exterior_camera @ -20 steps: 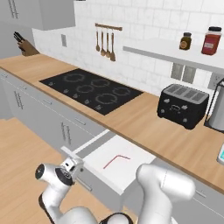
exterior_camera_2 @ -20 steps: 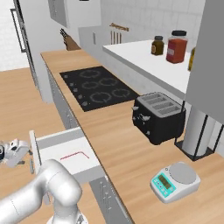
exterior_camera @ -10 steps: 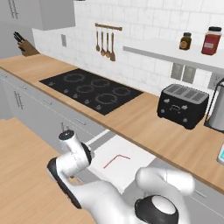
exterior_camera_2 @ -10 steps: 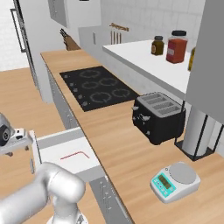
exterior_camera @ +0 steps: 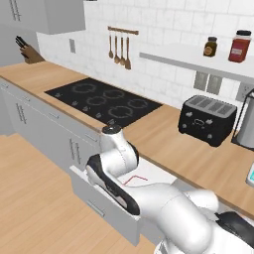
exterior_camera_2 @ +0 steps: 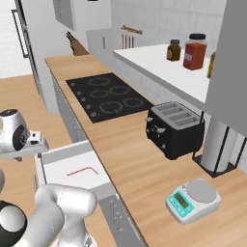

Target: Take a straw from the drawer in front and place it inside the glass cup on the dining counter.

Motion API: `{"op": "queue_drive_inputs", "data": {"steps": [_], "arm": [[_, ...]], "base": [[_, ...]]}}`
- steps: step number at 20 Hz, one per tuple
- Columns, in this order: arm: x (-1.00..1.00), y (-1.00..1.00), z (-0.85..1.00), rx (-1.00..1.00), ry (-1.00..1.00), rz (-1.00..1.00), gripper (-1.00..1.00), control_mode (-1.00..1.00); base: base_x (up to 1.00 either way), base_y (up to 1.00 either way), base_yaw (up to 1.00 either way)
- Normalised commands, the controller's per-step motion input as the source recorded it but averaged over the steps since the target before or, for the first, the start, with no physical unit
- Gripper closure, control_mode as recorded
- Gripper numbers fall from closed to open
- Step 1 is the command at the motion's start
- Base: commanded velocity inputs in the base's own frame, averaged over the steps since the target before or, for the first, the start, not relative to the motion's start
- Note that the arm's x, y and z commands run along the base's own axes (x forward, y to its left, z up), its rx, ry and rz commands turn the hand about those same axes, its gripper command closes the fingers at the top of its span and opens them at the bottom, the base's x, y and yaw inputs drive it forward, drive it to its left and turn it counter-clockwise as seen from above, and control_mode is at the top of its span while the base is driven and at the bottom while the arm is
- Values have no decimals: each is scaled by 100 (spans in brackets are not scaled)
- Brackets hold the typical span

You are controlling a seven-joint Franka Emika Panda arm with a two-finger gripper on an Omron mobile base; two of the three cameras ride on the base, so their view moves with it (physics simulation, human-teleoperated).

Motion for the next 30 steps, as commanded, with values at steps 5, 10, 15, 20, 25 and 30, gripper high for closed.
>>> {"op": "queue_drive_inputs", "data": {"steps": [5, 10, 15, 20, 25, 30], "arm": [[52, -64, 8, 0, 9, -5, -100, -100], [57, -45, -28, 0, 12, -2, -100, -100], [28, -6, -56, 0, 8, 0, -100, -100], [11, 0, -71, 0, 4, 0, -100, -100], [11, 1, -62, 0, 0, 0, -100, -100], [0, 21, -56, 0, 0, 0, -100, -100]], "base": [[0, 0, 0], [0, 0, 0], [0, 0, 0], [0, 0, 0], [0, 0, 0], [0, 0, 0]]}}
